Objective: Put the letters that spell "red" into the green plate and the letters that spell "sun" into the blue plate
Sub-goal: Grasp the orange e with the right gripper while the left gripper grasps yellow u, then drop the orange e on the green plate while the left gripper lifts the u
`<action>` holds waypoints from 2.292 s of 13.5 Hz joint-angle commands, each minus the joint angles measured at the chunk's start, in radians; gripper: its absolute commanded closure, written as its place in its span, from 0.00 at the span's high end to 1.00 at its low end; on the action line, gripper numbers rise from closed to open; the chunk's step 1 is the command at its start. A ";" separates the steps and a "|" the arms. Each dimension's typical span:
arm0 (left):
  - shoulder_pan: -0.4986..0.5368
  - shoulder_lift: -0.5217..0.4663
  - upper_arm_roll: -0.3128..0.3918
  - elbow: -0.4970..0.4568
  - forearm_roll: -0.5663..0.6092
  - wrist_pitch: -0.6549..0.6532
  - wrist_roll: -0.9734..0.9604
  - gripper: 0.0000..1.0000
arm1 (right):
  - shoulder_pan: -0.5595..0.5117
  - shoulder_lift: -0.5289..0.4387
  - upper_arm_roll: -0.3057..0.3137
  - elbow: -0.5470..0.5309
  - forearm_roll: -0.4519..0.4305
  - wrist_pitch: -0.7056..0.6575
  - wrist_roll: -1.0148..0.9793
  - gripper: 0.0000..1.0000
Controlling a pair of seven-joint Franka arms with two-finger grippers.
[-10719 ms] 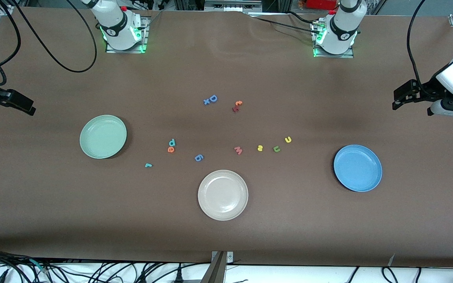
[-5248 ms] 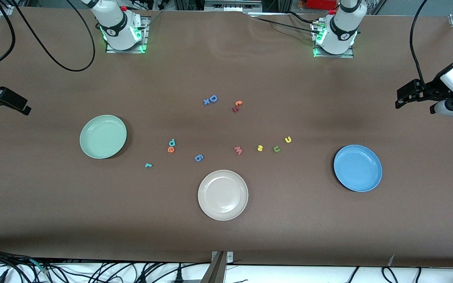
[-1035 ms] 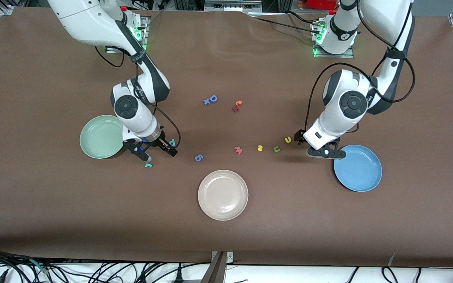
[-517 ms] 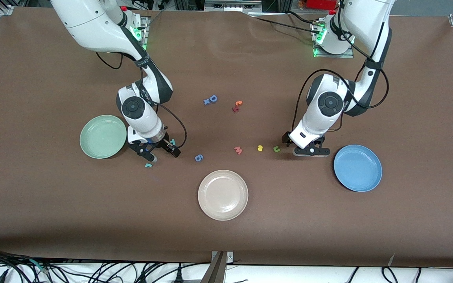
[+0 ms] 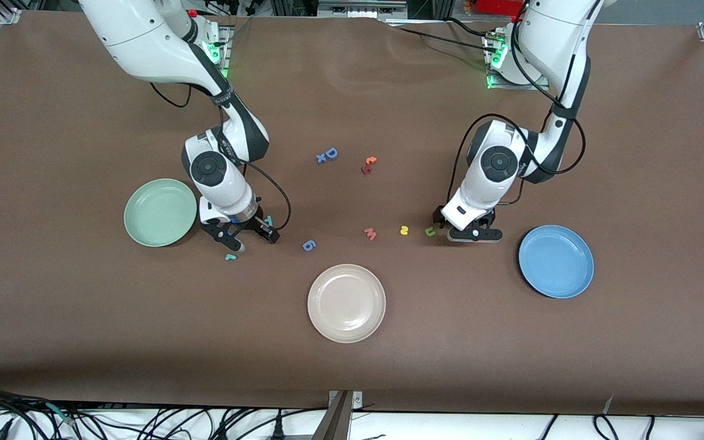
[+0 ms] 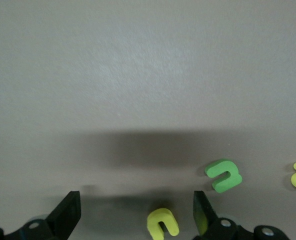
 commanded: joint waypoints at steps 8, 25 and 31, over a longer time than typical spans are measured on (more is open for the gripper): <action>-0.037 0.003 0.009 -0.022 -0.028 0.023 -0.035 0.61 | 0.023 0.017 -0.002 0.000 -0.014 0.017 0.028 0.49; -0.048 -0.012 0.004 -0.071 -0.028 0.021 -0.034 0.45 | -0.009 -0.119 -0.037 0.091 -0.007 -0.325 -0.045 0.17; -0.046 -0.014 0.004 -0.078 -0.028 0.021 -0.023 0.28 | -0.095 -0.282 -0.117 0.092 0.094 -0.632 -0.410 0.17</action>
